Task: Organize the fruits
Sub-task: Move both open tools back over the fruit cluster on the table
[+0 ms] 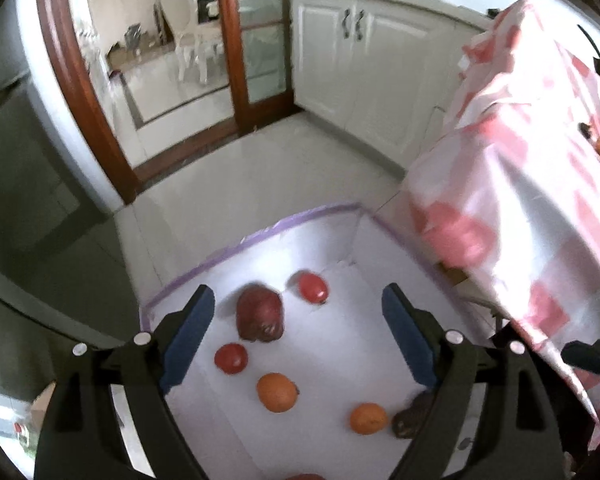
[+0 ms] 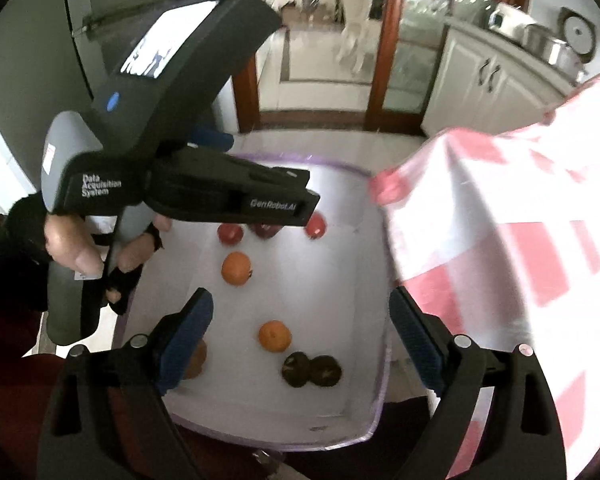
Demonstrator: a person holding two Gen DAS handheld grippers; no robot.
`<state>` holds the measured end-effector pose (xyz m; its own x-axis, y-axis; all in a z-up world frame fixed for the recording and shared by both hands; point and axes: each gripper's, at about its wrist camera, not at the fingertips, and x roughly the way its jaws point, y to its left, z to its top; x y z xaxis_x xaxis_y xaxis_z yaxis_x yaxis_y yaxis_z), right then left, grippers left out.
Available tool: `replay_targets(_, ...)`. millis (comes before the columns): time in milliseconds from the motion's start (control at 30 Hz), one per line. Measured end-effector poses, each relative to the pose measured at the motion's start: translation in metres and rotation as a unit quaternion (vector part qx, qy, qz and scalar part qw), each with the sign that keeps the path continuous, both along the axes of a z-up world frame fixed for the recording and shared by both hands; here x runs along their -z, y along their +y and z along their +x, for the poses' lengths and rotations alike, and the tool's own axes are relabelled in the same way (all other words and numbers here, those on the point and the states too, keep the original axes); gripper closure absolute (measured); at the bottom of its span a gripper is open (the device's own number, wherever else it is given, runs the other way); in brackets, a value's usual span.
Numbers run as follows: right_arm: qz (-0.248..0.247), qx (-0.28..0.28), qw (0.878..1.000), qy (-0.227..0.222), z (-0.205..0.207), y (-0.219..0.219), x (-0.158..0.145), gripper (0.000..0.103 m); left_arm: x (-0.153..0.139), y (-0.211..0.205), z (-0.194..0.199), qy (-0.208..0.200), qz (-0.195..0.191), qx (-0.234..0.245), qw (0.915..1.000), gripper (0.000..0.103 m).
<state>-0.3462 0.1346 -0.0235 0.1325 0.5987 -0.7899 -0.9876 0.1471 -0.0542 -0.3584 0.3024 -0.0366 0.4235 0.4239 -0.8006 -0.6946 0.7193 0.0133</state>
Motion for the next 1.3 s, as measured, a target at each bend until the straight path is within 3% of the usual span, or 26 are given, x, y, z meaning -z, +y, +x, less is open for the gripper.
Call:
replay_targets(100,0.025,0.028,0.999,-0.018,0.007,-0.017,-0.011,0.016,-0.020,-0.013,0.009,-0.023,0.024,0.026,0.9991,0.006)
replay_targets(233,0.066,0.080,0.994,-0.030,0.025,-0.045,-0.033,0.016,-0.049,-0.036,0.033,-0.050,0.051,0.072,0.9949,0.002)
replay_targets(433,0.125,0.206,0.970,-0.040,0.090,-0.113,-0.065,0.016,-0.090,-0.090,0.096,-0.086,0.042,0.173,0.9802,0.002)
replay_targets(567,0.146,0.311,0.939,-0.027,0.154,-0.169,-0.077,0.016,-0.103,-0.139,0.160,-0.101,0.019,0.237,0.9660,0.002)
replay_targets(700,0.143,0.418,0.897,-0.015,0.229,-0.232,-0.074,0.016,-0.091,-0.197,0.237,-0.093,0.017,0.296,0.9505,0.002)
replay_targets(833,0.144,0.491,0.859,0.010,0.300,-0.285,-0.062,0.016,-0.078,-0.243,0.302,-0.099,-0.003,0.338,0.9358,0.002)
replay_targets(900,0.153,0.525,0.836,0.039,0.341,-0.310,-0.057,0.016,-0.071,-0.255,0.331,-0.102,-0.023,0.343,0.9335,0.002)
replay_targets(1000,0.164,0.552,0.815,0.061,0.383,-0.325,-0.053,0.016,-0.063,-0.263,0.373,-0.113,-0.074,0.336,0.9322,0.002)
replay_targets(1133,0.175,0.570,0.798,0.087,0.449,-0.323,-0.055,0.016,-0.058,-0.264,0.403,-0.127,-0.109,0.312,0.9350,0.002)
replay_targets(1300,0.185,0.587,0.780,0.114,0.527,-0.298,-0.058,0.020,-0.059,-0.260,0.416,-0.138,-0.102,0.304,0.9369,0.002)
